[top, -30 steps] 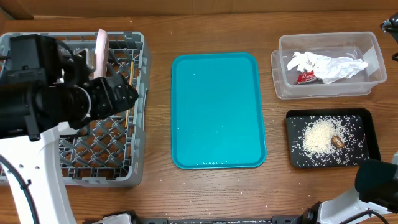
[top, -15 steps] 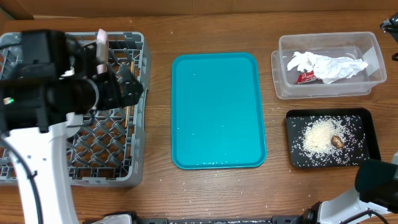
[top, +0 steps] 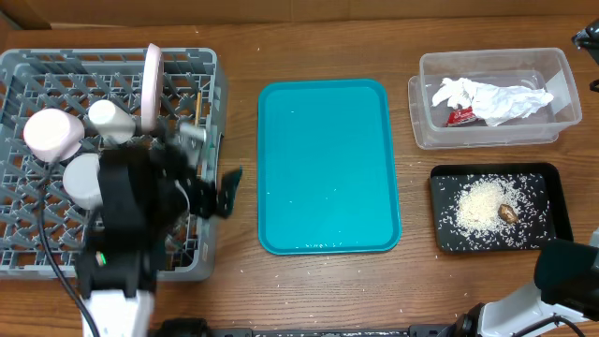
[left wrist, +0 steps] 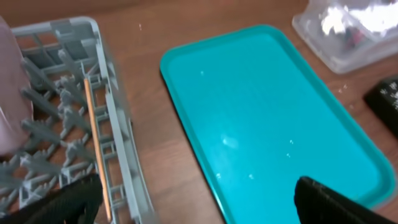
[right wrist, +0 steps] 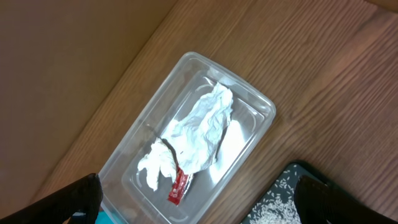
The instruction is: Sort waste into correct bins and load items into the dishwasher
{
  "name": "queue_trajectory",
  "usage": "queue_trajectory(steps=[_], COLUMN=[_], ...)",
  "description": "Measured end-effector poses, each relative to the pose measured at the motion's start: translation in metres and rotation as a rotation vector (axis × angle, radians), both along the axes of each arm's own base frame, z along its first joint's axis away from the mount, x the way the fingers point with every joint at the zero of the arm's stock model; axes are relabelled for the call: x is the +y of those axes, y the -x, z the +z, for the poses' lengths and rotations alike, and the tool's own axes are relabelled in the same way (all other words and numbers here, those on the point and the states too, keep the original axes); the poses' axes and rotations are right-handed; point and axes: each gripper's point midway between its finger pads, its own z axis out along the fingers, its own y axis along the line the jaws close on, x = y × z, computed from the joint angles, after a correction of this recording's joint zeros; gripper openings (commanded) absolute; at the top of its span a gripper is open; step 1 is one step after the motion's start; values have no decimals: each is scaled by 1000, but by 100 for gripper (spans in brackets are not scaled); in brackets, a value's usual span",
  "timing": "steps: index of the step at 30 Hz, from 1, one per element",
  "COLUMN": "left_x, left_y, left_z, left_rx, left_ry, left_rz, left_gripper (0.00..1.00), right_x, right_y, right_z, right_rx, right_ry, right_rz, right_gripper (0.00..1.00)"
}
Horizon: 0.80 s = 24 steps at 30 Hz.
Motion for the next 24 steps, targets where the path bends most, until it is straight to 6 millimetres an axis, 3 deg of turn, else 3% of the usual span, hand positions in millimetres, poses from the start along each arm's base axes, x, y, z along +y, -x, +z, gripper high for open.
queue_trajectory(steps=[3,10,24], left_x=[0,7,43], left_y=[7,9,20], left_z=[-16,-27,-35], left_rx=[-128,-423,-669], left_ry=[-7,19,108], left_rz=[-3,59,313], left_gripper=[100,100,100], right_x=[0,0,0], right_y=[0,0,0], right_z=[0,0,0], right_rx=[0,1,0], right_ry=[0,1,0], right_rz=[0,0,0], right_gripper=[100,100,100])
